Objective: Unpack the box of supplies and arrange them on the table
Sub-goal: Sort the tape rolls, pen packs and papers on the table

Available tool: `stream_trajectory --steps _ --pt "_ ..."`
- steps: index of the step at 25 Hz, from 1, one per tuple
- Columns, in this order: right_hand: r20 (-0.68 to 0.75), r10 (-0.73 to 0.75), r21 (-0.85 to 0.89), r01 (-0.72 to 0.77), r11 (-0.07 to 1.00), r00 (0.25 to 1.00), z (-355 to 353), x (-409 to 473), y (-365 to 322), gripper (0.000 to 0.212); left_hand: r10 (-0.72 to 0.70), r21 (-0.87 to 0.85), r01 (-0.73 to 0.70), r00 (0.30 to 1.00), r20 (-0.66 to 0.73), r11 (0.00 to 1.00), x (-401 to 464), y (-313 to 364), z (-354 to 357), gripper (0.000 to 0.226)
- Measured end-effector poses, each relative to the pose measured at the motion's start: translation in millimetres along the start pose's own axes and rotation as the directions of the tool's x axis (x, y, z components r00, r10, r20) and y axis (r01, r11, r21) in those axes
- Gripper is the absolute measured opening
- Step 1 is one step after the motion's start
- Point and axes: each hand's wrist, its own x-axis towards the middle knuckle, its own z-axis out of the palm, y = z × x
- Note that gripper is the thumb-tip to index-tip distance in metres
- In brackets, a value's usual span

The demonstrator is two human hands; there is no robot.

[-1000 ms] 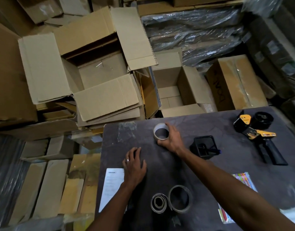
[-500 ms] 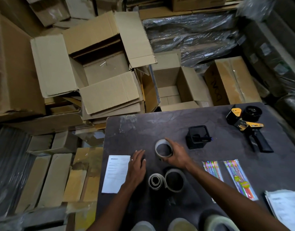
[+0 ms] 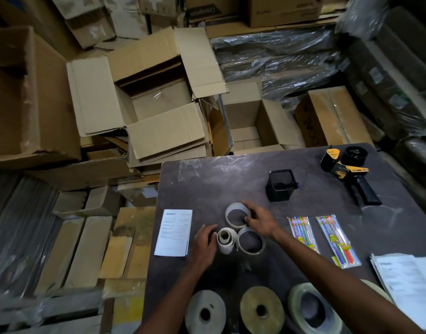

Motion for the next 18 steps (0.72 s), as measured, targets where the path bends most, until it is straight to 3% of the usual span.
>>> stream_trajectory --steps 11,14,18 --pt "0.035 0.021 0.153 -0.026 0.988 0.999 6.3 -29.3 3.5 0.049 0.006 0.041 -0.007 0.999 0.032 0.999 -12.1 2.8 -7.2 0.031" --pt "0.02 -0.001 0.158 -0.002 0.987 1.0 6.9 -36.1 5.3 0.051 0.001 0.042 -0.004 0.998 0.062 0.999 -16.8 1.9 -12.9 0.048" --pt "-0.026 -0.001 0.164 0.005 0.986 1.0 11.4 -46.8 9.4 0.051 0.175 0.099 -0.186 0.978 0.117 0.978 -27.5 -9.4 -16.4 0.073"
